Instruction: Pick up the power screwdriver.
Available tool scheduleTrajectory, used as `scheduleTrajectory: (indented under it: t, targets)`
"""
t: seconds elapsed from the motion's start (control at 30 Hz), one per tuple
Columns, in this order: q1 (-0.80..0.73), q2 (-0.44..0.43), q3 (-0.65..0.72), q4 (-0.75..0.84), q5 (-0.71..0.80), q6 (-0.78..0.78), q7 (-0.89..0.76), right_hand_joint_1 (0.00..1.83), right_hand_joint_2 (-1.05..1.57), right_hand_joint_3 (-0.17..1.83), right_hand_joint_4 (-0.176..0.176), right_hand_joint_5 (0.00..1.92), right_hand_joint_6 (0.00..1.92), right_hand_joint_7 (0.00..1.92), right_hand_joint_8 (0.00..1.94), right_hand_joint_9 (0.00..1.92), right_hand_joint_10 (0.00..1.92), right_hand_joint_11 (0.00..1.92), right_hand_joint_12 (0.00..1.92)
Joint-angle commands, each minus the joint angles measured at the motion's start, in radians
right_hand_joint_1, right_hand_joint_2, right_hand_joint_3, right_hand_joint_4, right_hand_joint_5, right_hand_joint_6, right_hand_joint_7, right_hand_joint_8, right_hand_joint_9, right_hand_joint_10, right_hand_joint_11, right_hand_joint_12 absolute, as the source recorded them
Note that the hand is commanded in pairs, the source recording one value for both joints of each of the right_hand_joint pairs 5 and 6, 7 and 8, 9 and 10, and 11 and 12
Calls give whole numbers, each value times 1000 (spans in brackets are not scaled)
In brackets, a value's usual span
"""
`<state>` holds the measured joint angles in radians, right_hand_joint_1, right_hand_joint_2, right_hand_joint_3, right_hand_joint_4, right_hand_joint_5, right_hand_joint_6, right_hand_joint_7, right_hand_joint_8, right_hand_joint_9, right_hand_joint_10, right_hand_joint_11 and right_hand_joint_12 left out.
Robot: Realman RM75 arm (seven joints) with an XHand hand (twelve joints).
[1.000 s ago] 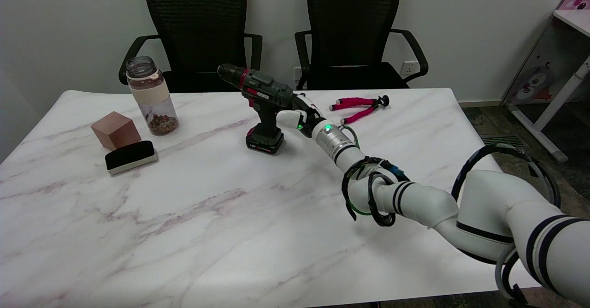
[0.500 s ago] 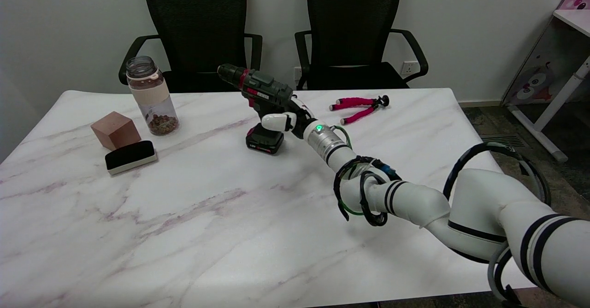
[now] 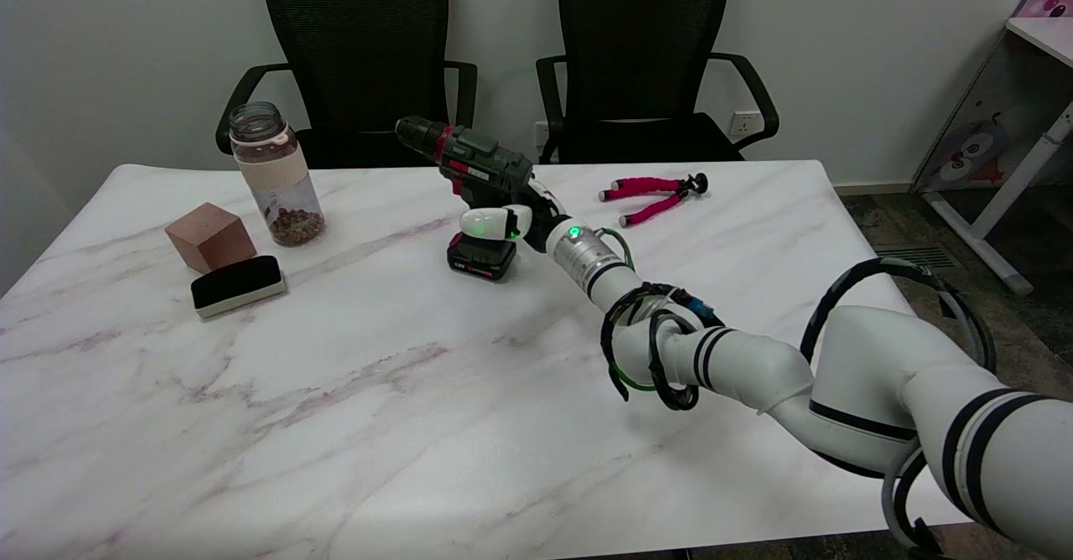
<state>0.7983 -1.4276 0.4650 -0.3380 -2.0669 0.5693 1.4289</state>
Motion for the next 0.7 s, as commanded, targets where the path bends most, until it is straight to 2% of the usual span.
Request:
scheduleTrajectory:
  t: [0.03,0.33,0.6,0.7]
  targets:
    - [2,-7,-3,-10,1,4,1,1053,-504,751,165,135,135,135,135,348,348,70,70]
    - [4,-8,-6,-16,1,4,-2,1142,-326,750,161,152,152,152,152,534,534,131,131]
    - [4,-8,-3,-29,-2,9,-2,1201,-123,672,160,193,193,193,193,672,672,298,298]
    - [4,-8,-3,-30,-2,9,-2,1218,-75,705,161,208,208,208,208,709,709,348,348]
